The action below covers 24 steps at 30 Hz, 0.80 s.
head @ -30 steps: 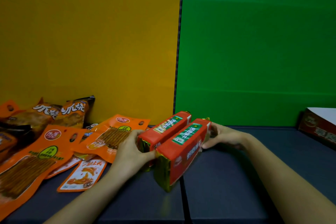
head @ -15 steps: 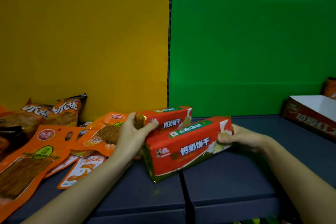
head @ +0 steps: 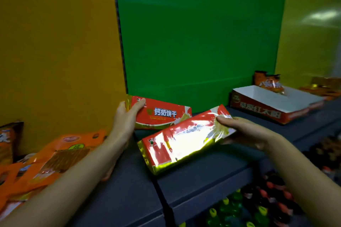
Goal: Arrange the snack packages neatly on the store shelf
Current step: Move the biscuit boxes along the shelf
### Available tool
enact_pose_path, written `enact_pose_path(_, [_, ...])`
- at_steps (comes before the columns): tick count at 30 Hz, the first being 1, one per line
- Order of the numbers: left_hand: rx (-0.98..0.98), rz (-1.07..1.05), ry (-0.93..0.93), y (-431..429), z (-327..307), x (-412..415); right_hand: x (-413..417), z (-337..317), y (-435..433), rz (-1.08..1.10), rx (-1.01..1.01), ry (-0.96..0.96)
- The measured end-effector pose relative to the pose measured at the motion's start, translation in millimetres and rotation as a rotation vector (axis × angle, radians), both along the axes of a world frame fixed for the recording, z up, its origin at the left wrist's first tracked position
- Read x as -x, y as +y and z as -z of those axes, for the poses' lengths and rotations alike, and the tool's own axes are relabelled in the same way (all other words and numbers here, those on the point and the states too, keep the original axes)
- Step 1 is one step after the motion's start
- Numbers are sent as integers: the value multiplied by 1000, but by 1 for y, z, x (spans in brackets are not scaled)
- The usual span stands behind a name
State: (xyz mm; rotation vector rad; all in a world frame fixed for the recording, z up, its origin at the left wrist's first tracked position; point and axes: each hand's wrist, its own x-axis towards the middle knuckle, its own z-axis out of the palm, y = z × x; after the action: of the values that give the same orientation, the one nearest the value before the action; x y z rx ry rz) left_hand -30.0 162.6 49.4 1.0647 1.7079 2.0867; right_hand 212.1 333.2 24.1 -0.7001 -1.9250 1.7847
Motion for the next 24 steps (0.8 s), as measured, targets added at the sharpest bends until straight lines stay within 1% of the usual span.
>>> enact_pose_path(5, [-35, 164, -36, 54, -10, -43, -75, -1, 4, 230, 75, 88])
enact_pose_path(8, [-31, 290, -67, 94, -10, -87, -131, -3, 4, 333, 60, 98])
enact_pose_path(17, [-42, 570, -146, 209, 9, -270, -319, 0, 33, 610, -5, 19])
enact_pose_path(24, [-43, 660, -231, 283, 30, -406, -458, 15, 64, 805, 27, 33])
